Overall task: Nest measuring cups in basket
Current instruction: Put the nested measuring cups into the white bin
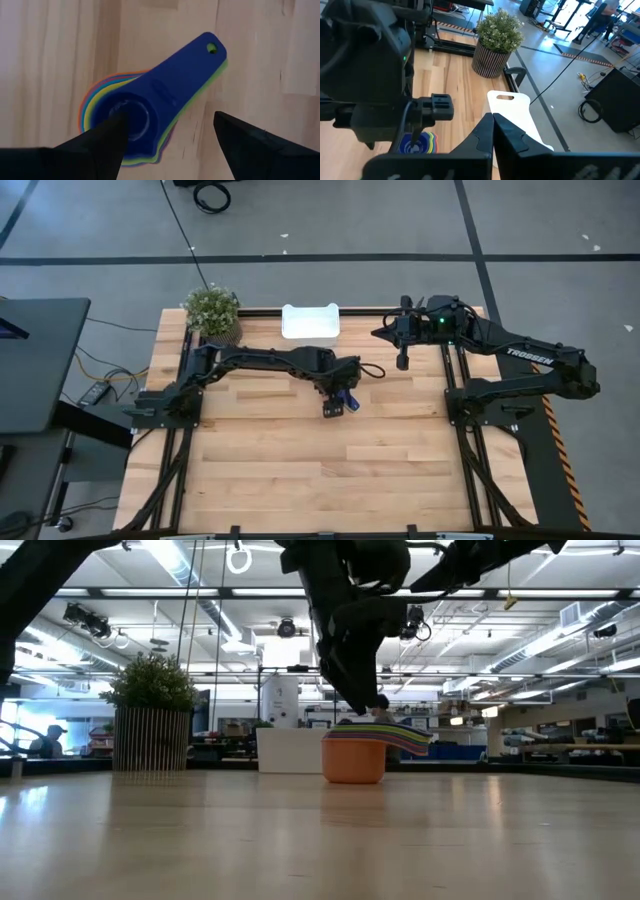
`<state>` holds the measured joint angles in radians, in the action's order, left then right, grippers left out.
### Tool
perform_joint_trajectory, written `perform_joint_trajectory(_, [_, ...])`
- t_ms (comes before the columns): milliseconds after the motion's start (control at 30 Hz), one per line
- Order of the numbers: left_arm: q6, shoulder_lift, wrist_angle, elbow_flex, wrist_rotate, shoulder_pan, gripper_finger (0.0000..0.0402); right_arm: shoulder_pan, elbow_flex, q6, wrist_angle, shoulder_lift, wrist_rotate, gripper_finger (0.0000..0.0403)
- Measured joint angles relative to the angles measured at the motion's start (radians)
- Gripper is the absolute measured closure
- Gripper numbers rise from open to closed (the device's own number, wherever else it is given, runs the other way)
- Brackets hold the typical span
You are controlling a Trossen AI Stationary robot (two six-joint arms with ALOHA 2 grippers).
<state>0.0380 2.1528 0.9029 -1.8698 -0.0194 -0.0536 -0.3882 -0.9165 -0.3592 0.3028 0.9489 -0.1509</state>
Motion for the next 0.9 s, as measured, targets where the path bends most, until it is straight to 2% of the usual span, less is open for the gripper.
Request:
perform_joint_trajectory(667, [-0.007, 0.071, -0.021, -0.001, -0.005, -0.002, 0.0106, 0.0, 0.0, 0.0, -0.032, 0.0, 0.0, 0.0391])
perform_joint_trajectory(900, [-0.012, 0.071, -0.014, 0.0, -0.051, -0.002, 0.0106, 0.0, 0.0, 0.0, -0.04, 0.0, 0.0, 0.0391])
